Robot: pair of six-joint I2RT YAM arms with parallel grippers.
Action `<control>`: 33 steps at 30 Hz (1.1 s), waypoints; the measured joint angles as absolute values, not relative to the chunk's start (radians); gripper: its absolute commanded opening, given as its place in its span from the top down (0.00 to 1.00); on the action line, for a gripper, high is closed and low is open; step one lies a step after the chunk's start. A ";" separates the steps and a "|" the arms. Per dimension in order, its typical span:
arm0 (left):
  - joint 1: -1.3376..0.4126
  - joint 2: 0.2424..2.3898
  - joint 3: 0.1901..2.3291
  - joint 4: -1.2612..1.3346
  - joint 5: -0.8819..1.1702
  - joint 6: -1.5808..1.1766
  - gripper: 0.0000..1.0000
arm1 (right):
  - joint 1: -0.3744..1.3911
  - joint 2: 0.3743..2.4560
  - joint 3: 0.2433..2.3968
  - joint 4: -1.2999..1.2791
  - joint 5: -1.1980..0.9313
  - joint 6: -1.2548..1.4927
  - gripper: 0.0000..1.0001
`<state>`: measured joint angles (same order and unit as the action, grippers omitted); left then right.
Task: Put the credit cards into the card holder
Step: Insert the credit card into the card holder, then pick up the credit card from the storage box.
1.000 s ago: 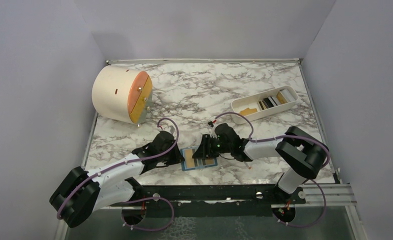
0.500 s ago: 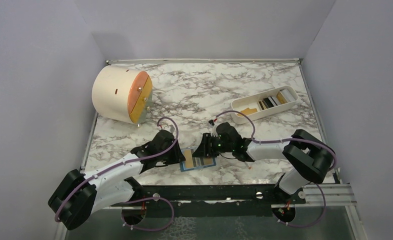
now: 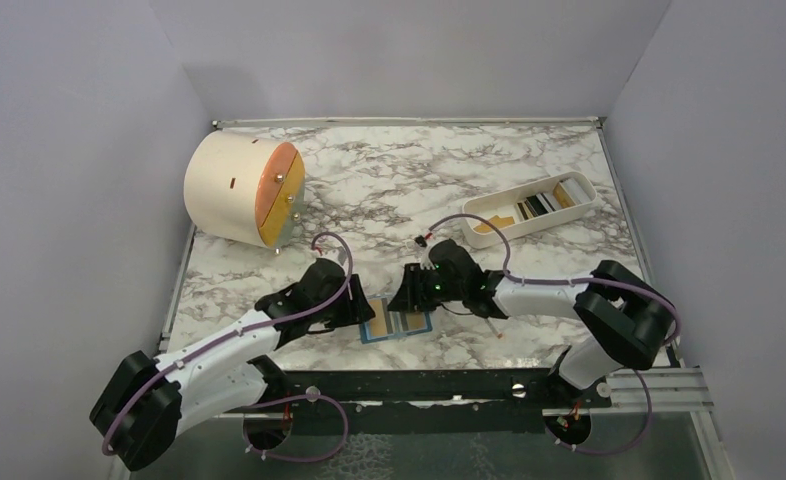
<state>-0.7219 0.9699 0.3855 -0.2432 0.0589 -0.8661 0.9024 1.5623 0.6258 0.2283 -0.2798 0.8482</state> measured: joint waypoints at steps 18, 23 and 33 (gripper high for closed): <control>-0.722 0.794 0.573 -0.372 0.004 -0.757 0.01 | 0.741 1.419 1.065 -0.289 0.230 0.289 0.44; -0.722 0.783 0.619 -0.400 0.006 -0.679 0.01 | 0.590 1.475 1.155 -0.364 0.367 0.139 0.43; -0.722 0.748 0.648 -0.426 -0.004 -0.567 0.01 | 0.222 1.635 1.210 -0.366 0.440 -0.139 0.43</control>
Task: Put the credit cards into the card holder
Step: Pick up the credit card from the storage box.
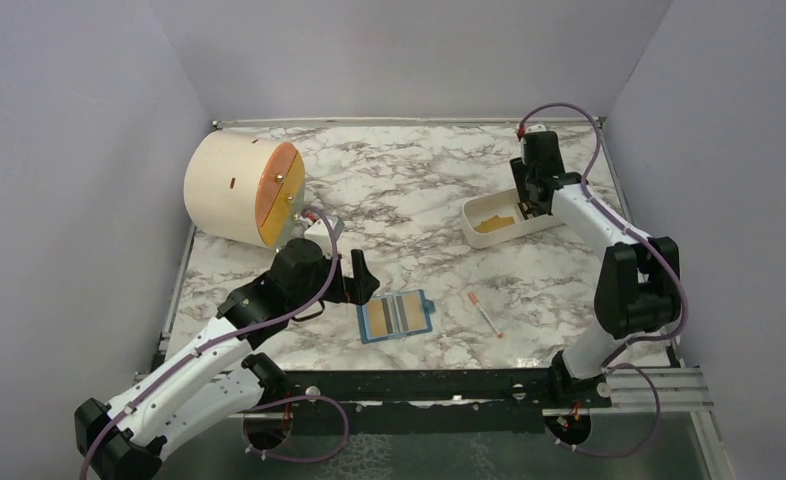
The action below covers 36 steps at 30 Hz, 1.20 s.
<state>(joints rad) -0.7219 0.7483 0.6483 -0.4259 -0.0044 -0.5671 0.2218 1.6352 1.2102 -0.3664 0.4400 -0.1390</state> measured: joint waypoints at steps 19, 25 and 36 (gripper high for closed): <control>-0.722 0.712 0.648 -0.458 -0.083 -0.562 0.01 | 0.018 1.911 1.366 -0.331 0.422 -0.414 0.48; -0.722 0.712 0.648 -0.466 -0.100 -0.562 0.01 | -0.002 1.929 1.366 -0.311 0.423 -0.444 0.56; -0.722 0.710 0.648 -0.467 -0.111 -0.566 0.01 | -0.032 1.937 1.366 -0.310 0.406 -0.453 0.60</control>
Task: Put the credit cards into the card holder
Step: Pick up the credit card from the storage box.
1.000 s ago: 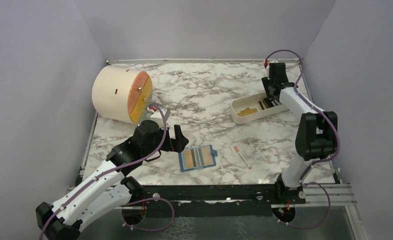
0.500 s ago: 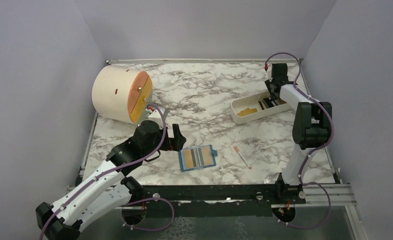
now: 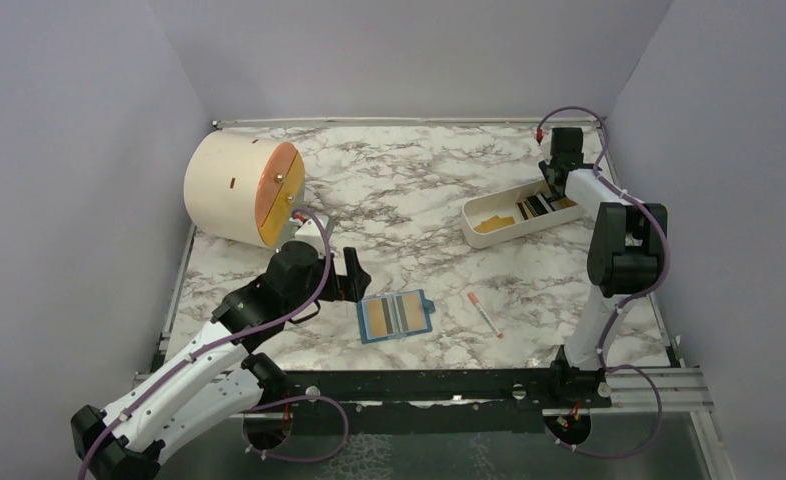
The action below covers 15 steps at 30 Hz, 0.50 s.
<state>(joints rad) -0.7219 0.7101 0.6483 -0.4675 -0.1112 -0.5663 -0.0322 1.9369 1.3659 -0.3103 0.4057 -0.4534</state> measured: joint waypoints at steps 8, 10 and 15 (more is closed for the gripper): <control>-0.722 0.705 0.648 -0.477 -0.122 -0.569 0.01 | -0.033 1.949 1.366 -0.302 0.395 -0.466 0.59; -0.722 0.705 0.648 -0.481 -0.122 -0.570 0.01 | -0.033 1.955 1.366 -0.302 0.395 -0.469 0.62; -0.722 0.702 0.648 -0.482 -0.125 -0.571 0.01 | -0.032 1.958 1.366 -0.302 0.395 -0.480 0.73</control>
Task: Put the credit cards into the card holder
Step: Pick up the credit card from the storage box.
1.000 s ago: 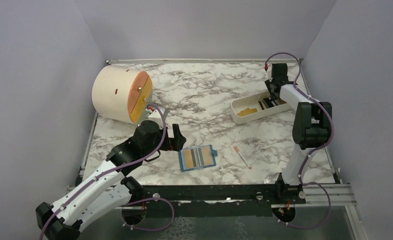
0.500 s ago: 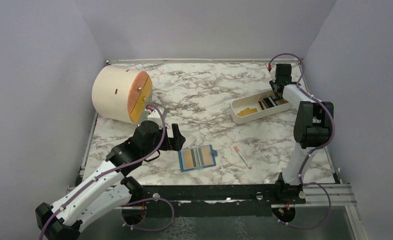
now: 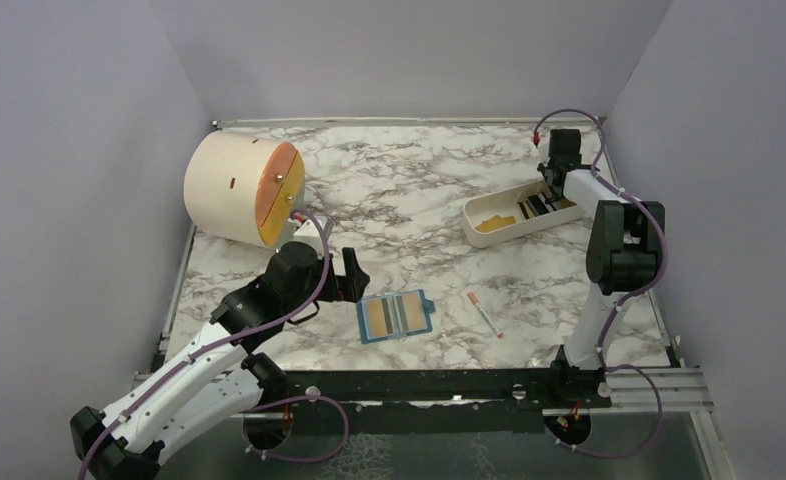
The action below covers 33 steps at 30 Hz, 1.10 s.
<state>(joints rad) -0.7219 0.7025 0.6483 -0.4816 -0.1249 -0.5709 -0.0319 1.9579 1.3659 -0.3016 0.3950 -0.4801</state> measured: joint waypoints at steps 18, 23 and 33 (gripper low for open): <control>-0.722 0.697 0.648 -0.482 -0.130 -0.575 0.06 | -0.032 1.958 1.402 -0.321 0.395 -0.484 0.88; -0.722 0.697 0.648 -0.481 -0.132 -0.577 0.07 | -0.032 1.958 1.404 -0.342 0.386 -0.477 0.98; -0.722 0.694 0.648 -0.481 -0.132 -0.581 0.09 | -0.031 1.942 1.445 -0.461 0.300 -0.411 0.99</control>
